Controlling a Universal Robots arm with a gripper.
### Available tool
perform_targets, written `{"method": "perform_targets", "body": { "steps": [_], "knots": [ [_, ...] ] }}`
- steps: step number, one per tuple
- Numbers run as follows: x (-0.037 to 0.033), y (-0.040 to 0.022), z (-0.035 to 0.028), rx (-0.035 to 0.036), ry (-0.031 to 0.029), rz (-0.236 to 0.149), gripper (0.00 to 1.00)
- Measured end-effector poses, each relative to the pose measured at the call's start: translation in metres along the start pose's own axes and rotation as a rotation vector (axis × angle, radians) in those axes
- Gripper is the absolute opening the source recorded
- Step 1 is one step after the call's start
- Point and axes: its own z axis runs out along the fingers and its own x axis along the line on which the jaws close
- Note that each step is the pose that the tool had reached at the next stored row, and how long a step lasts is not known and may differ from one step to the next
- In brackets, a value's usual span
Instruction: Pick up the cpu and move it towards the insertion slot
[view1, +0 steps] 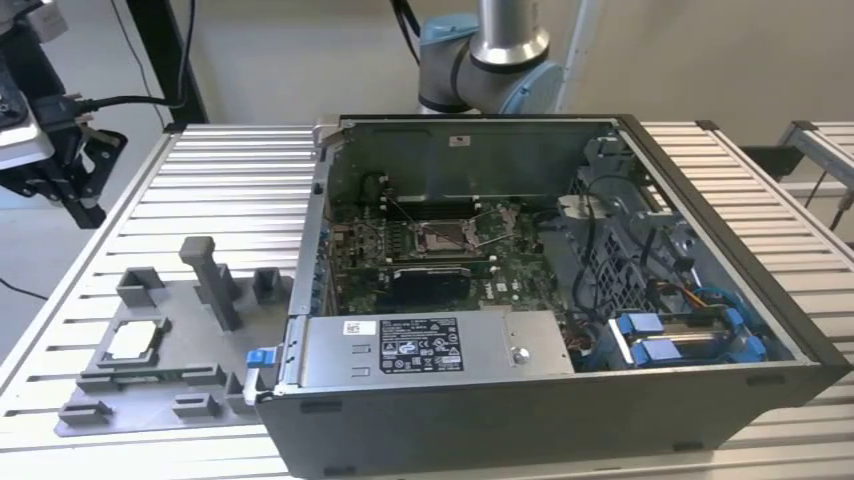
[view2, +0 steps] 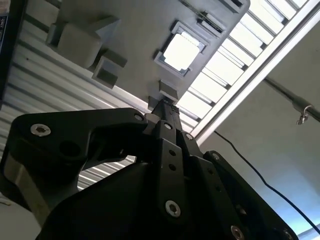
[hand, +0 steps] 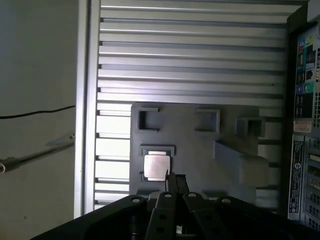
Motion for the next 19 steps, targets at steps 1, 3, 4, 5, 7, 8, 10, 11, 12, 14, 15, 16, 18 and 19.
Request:
{"method": "perform_targets", "body": {
  "steps": [1, 3, 4, 5, 7, 8, 10, 11, 12, 14, 15, 16, 18, 19],
  "knots": [
    [0.0003, -0.0009, 0.0000, 0.0000, 0.0000, 0.000, 0.00],
    [0.0009, -0.0033, 0.0000, 0.0000, 0.0000, 0.000, 0.00],
    [0.0013, -0.0045, 0.0000, 0.0000, -0.0001, 0.000, 0.00],
    [0.0016, -0.0056, 0.0000, 0.0000, 0.0000, 0.000, 0.00],
    [0.0023, -0.0077, 0.0000, 0.0000, 0.0000, 0.000, 0.00],
    [0.0026, -0.0084, 0.0000, 0.0001, 0.0001, 0.000, 0.00],
    [0.0028, -0.0086, 0.0000, 0.0000, 0.0000, 0.000, 0.00],
    [0.0028, -0.0086, 0.0001, 0.0000, -0.0001, 0.000, 0.00],
    [0.0028, -0.0088, 0.0001, 0.0000, 0.0000, 0.000, 0.00],
    [0.0028, -0.0088, 0.0001, 0.0000, 0.0000, -0.001, 0.00],
    [0.0028, -0.0088, 0.0000, 0.0001, 0.0000, -0.001, 0.00],
    [0.0028, -0.0087, 0.0001, 0.0000, 0.0000, -0.001, 0.00],
    [0.0029, -0.0087, 0.0001, 0.0000, 0.0000, -0.001, 0.00],
    [0.0028, -0.0088, 0.0001, 0.0000, 0.0000, -0.001, 0.00]
  ]
}}
